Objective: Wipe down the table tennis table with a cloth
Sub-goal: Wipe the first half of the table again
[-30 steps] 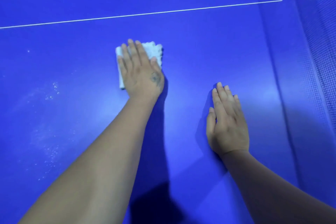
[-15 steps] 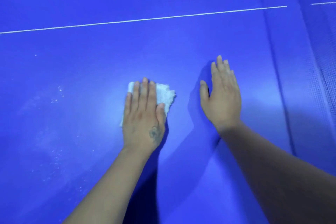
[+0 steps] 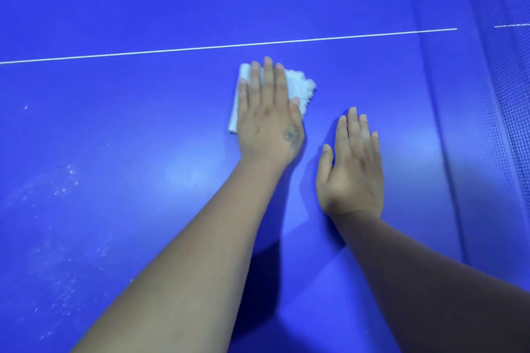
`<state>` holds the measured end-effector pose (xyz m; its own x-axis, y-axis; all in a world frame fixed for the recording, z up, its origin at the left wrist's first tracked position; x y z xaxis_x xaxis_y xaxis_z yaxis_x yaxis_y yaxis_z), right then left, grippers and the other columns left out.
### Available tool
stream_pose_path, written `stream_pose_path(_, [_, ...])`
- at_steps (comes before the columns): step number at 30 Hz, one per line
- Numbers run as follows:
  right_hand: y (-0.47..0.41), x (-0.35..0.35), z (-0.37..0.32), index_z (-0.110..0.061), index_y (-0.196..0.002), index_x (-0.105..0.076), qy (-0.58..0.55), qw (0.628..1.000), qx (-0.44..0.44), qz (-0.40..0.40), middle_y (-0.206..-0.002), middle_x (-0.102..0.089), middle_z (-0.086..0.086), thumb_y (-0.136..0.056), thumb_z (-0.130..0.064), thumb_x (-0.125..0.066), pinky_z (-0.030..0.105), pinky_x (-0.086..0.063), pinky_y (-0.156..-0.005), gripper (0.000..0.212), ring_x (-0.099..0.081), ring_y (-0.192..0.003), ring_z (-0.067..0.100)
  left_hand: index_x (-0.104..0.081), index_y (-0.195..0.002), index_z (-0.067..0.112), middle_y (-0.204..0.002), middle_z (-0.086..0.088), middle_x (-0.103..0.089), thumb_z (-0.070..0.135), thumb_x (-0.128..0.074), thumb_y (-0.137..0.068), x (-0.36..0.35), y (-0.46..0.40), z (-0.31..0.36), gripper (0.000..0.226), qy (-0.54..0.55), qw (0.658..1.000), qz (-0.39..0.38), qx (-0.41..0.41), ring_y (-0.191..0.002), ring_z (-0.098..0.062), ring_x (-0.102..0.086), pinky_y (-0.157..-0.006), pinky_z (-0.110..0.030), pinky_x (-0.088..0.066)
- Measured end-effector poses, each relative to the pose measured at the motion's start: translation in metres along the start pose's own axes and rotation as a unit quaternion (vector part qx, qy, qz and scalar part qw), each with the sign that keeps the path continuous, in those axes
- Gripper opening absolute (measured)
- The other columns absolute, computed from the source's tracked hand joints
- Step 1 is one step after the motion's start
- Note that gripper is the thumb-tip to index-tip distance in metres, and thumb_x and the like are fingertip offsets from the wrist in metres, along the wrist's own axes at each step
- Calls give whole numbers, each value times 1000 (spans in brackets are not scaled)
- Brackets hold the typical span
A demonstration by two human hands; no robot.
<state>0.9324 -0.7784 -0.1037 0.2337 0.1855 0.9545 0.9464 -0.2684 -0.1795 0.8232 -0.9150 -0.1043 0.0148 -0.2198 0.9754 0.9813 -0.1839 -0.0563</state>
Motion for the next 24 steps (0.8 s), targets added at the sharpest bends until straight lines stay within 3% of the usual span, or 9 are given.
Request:
stream_pose_path(3, [1, -4, 2, 1, -162, -35, 11, 1000, 2, -7, -174, -27, 15, -107, -24, -33, 48, -15, -133, 60, -22, -162, 31, -21, -171, 10, -179, -9, -16, 38, -24, -112, -4, 34, 26, 65, 17, 996, -9, -82, -167, -29, -8, -134, -49, -10])
stream_pose_path(6, [2, -5, 3, 0, -162, -34, 19, 1000, 3, -12, -174, -25, 14, -108, -22, -33, 47, -14, -133, 59, -20, -163, 30, -20, -171, 11, -180, -7, -15, 37, -25, -114, 2, 72, 11, 63, 14, 996, -25, -90, -167, -26, -7, -134, -49, -11])
stream_pose_path(12, [2, -5, 1, 0, -162, -34, 15, 1000, -6, -16, -174, -26, 12, -107, -22, -33, 49, -17, -132, 60, -20, -163, 29, -24, -170, 8, -179, -11, -18, 38, -28, -113, 23, 72, -90, 64, -18, 998, -5, 54, -167, -29, -11, -134, -51, -12])
stream_pose_path(17, [1, -6, 2, 0, -163, -34, 15, 999, -14, -26, -175, -26, 11, -106, -23, -32, 49, -17, -132, 62, -19, -163, 28, -19, -170, 5, -179, -14, -14, 40, -19, -110, 18, -18, -95, 70, -2, 992, 12, 129, -166, -33, -7, -134, -53, -5])
stream_pose_path(20, [0, -7, 2, -1, -163, -34, 12, 999, -16, -28, -175, -26, 10, -104, -24, -33, 48, -16, -133, 63, -19, -163, 27, -16, -171, 8, -180, -13, -10, 40, -20, -109, 6, -67, -57, 70, 19, 995, 1, 95, -167, -33, -2, -134, -52, -1])
stream_pose_path(24, [2, -7, 2, -1, -163, -34, 7, 1000, -12, -26, -174, -26, 11, -104, -25, -33, 48, -15, -133, 63, -19, -163, 27, -20, -171, 11, -179, -11, -14, 41, -20, -109, -8, -73, 8, 69, 14, 1000, -9, -11, -167, -32, -6, -134, -52, -2])
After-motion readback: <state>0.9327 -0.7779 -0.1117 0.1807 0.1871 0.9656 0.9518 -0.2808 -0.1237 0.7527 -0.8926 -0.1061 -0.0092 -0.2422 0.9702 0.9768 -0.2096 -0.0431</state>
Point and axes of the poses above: each hand's wrist, its own y-axis away from the middle knuckle, its own x-axis out of the back of the hand, z = x × y, the point moved 10 cm from there along -y, towards the middle knuckle
